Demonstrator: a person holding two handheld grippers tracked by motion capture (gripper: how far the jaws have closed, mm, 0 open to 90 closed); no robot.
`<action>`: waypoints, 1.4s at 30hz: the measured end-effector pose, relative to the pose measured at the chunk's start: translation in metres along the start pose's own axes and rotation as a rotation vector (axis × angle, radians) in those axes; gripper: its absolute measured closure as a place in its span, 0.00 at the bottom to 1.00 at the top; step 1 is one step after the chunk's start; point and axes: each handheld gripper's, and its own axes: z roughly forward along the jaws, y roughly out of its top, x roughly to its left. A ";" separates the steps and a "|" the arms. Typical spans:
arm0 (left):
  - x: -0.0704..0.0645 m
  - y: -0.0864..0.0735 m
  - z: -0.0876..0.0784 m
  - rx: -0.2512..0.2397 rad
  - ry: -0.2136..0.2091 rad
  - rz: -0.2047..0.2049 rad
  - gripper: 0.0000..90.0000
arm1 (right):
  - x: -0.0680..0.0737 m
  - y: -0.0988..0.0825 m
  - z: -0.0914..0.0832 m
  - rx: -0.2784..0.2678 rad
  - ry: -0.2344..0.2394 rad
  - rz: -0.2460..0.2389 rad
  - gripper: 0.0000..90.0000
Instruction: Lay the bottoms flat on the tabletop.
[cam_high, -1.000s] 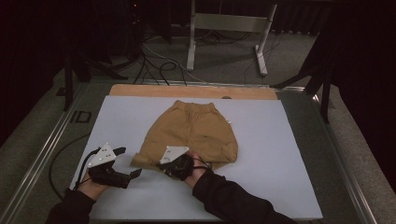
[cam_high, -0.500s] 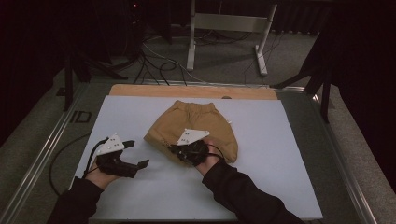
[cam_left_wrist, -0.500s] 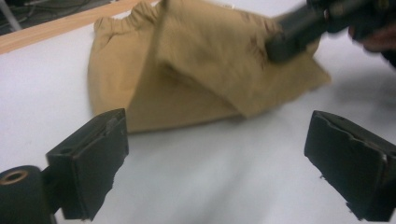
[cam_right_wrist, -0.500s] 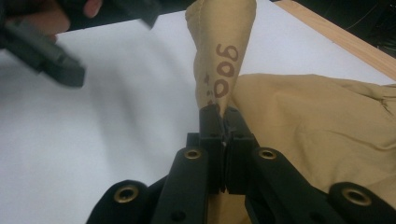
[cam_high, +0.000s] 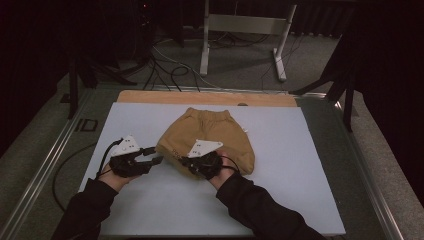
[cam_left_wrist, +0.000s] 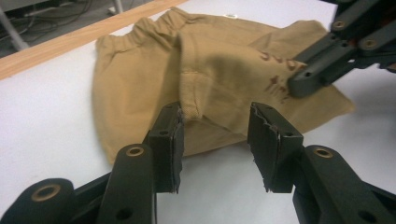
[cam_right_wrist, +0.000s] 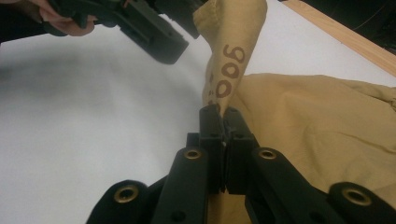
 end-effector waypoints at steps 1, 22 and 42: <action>0.001 0.000 0.000 0.006 0.011 -0.005 0.63 | 0.000 0.000 0.000 0.000 0.000 0.002 0.99; -0.028 0.000 -0.029 -0.017 -0.041 0.018 0.99 | -0.001 0.003 -0.007 -0.021 0.014 0.013 0.58; -0.056 -0.067 -0.081 0.066 0.025 -0.266 0.90 | -0.023 -0.021 -0.067 -0.054 -0.172 0.082 0.30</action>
